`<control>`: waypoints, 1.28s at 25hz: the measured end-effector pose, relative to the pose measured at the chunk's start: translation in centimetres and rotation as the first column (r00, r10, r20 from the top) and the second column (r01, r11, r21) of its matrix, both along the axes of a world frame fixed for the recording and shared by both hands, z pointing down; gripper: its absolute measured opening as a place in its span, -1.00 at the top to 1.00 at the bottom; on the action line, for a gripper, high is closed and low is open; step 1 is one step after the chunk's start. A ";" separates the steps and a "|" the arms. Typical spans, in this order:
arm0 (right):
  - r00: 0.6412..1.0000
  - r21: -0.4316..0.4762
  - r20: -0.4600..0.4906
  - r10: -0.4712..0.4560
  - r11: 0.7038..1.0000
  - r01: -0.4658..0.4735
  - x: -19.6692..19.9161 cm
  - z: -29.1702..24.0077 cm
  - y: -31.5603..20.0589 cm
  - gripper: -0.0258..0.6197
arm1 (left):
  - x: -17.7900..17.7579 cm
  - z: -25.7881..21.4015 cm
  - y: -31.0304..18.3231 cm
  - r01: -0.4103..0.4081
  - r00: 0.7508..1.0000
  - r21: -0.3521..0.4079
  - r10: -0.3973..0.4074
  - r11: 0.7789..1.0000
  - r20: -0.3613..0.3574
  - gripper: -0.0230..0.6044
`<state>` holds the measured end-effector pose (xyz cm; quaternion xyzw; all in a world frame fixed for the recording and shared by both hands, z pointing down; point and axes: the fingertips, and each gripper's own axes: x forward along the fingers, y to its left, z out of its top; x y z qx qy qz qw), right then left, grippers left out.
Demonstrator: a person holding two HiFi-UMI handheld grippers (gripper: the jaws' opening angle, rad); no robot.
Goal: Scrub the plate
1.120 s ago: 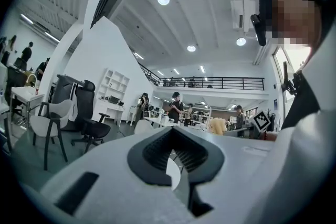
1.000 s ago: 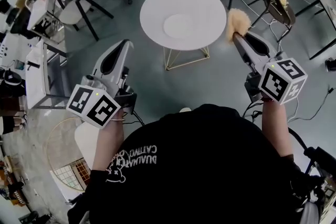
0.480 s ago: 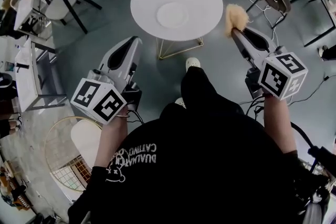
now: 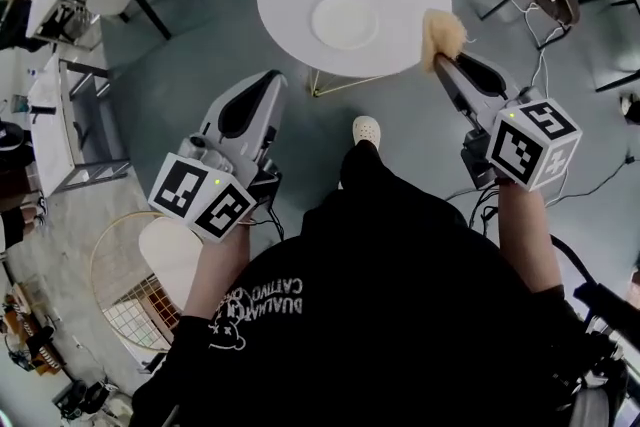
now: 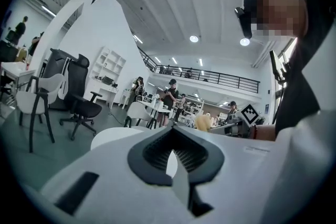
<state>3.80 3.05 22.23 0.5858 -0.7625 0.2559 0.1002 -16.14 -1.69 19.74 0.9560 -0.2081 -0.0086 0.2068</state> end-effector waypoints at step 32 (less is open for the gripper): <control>0.957 -0.202 0.239 -0.163 0.956 0.213 10.4 22.7 -19.6 0.68 | 16.7 26.6 -17.9 0.227 0.907 -0.295 -0.091 0.928 0.411 0.58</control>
